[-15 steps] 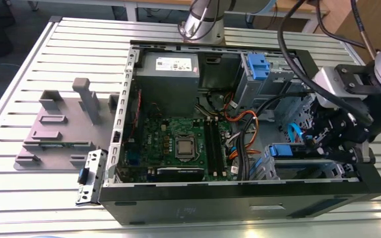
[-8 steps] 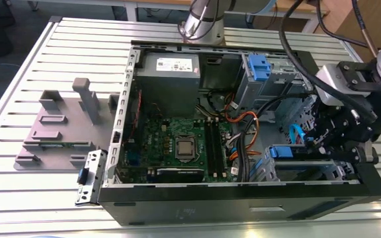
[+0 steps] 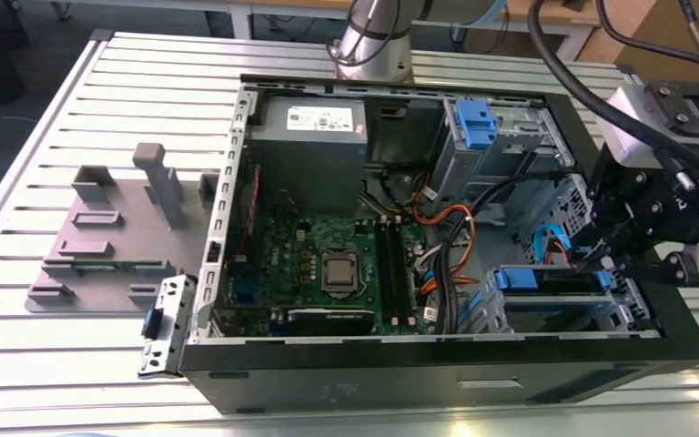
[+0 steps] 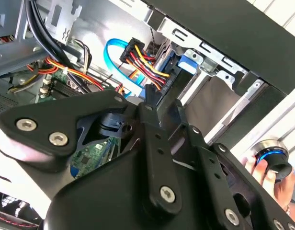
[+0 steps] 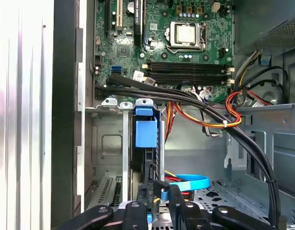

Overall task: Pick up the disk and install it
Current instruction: 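Insert the second disk wire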

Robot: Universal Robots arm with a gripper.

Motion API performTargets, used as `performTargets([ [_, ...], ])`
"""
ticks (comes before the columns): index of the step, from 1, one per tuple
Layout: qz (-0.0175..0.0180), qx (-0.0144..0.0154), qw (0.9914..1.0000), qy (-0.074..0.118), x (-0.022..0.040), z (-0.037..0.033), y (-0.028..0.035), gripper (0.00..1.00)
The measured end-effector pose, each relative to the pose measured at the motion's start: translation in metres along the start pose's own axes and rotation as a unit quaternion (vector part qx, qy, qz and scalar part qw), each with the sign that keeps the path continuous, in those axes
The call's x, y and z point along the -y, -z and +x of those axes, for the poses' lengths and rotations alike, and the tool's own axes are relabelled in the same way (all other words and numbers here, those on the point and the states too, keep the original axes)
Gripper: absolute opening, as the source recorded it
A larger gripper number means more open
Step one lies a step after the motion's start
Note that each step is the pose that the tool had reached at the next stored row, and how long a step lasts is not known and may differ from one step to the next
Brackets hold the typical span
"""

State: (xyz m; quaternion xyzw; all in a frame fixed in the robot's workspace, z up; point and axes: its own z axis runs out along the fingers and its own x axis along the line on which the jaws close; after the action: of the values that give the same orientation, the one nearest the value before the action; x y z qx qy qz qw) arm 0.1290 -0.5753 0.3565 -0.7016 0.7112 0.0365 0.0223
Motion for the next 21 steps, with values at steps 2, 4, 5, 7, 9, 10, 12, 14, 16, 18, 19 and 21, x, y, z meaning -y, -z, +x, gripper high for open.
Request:
performTargets([
  [2,0.0000,0.0000,1.00000,0.000,0.0000,-0.0001,0.0003,0.32],
  [4,0.0000,-0.0001,1.00000,0.000,0.0000,-0.0001,0.0007,0.32],
  [5,0.0000,-0.0001,1.00000,0.000,0.0000,-0.0001,0.0009,0.32],
  [7,0.0000,-0.0001,1.00000,0.000,0.0000,-0.0001,0.0011,0.32],
  [9,0.0000,-0.0001,1.00000,0.000,0.0000,-0.0002,0.0014,0.32],
  [10,0.0000,-0.0001,1.00000,0.000,0.0000,-0.0002,0.0020,0.32],
  [12,0.0000,-0.0001,1.00000,0.000,-0.0001,-0.0002,0.0020,0.32],
  [14,0.0000,-0.0001,1.00000,0.000,-0.0001,-0.0002,0.0016,0.32],
  [16,0.0000,-0.0001,1.00000,0.000,-0.0001,-0.0001,0.0002,0.32],
  [18,0.0000,-0.0002,1.00000,0.000,-0.0003,0.0000,-0.0008,0.32],
  [19,0.0000,-0.0002,1.00000,0.000,-0.0003,0.0000,-0.0008,0.32],
  [21,0.0000,-0.0002,1.00000,0.000,-0.0004,0.0000,-0.0008,0.32],
])
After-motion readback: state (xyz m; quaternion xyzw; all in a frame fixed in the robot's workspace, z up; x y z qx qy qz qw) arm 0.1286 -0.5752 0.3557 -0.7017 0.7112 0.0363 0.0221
